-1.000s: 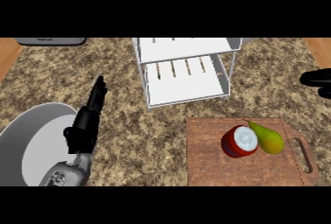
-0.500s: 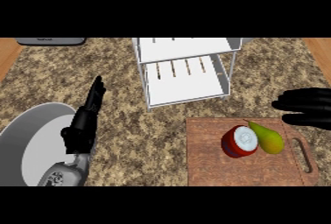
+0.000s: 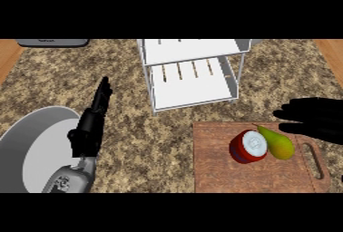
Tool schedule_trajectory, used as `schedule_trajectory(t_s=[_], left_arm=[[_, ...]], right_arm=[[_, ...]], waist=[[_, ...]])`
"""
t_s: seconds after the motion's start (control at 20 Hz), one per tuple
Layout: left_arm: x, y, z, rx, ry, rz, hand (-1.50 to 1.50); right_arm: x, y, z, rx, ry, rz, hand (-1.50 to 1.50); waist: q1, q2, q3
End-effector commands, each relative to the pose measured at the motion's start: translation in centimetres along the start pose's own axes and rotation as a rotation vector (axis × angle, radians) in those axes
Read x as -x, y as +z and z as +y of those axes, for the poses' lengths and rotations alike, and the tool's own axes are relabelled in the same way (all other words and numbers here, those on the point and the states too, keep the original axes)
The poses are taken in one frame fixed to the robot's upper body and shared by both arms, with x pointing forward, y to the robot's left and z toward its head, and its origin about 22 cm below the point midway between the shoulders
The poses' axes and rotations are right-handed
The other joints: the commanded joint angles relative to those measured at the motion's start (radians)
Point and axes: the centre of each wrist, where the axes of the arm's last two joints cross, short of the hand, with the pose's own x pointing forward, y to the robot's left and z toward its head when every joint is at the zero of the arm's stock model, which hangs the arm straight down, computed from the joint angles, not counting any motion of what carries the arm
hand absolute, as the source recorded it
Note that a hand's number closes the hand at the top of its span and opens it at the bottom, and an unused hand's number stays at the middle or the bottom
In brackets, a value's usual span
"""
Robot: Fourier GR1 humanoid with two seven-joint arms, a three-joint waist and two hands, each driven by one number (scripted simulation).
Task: Pick the can from the cutting board and place it in the tiered basket
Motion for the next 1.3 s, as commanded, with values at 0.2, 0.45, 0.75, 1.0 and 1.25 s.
schedule_trajectory(t_s=[0.2, 0.45, 0.75, 1.0, 1.25], left_arm=[[0.2, -1.0, 0.8, 0.000, -0.003, 0.002, 0.00], [0.4, -0.7, 2.6, -0.007, 0.000, 0.006, 0.00], [1.3, 0.4, 1.0, 0.004, -0.010, 0.007, 0.00], [-0.8, -0.9, 2.3, -0.013, -0.010, 0.008, 0.00], [1.2, 0.7, 0.6, 0.019, 0.004, 0.016, 0.00]], right_arm=[[2.8, -0.7, 1.0, -0.088, 0.080, -0.057, -1.50], [1.9, -0.1, 1.7, -0.110, 0.132, -0.120, -1.50], [4.7, -1.7, 3.7, -0.063, 0.242, -0.148, -1.50], [6.2, -2.0, 5.1, -0.005, 0.218, -0.064, -1.50], [6.3, -4.2, 5.1, -0.030, 0.194, -0.034, -1.50]], waist=[[0.005, 0.003, 0.000], [-0.008, -0.003, -0.001], [0.002, -0.001, -0.002], [-0.007, -0.005, -0.002], [-0.005, -0.004, -0.003]])
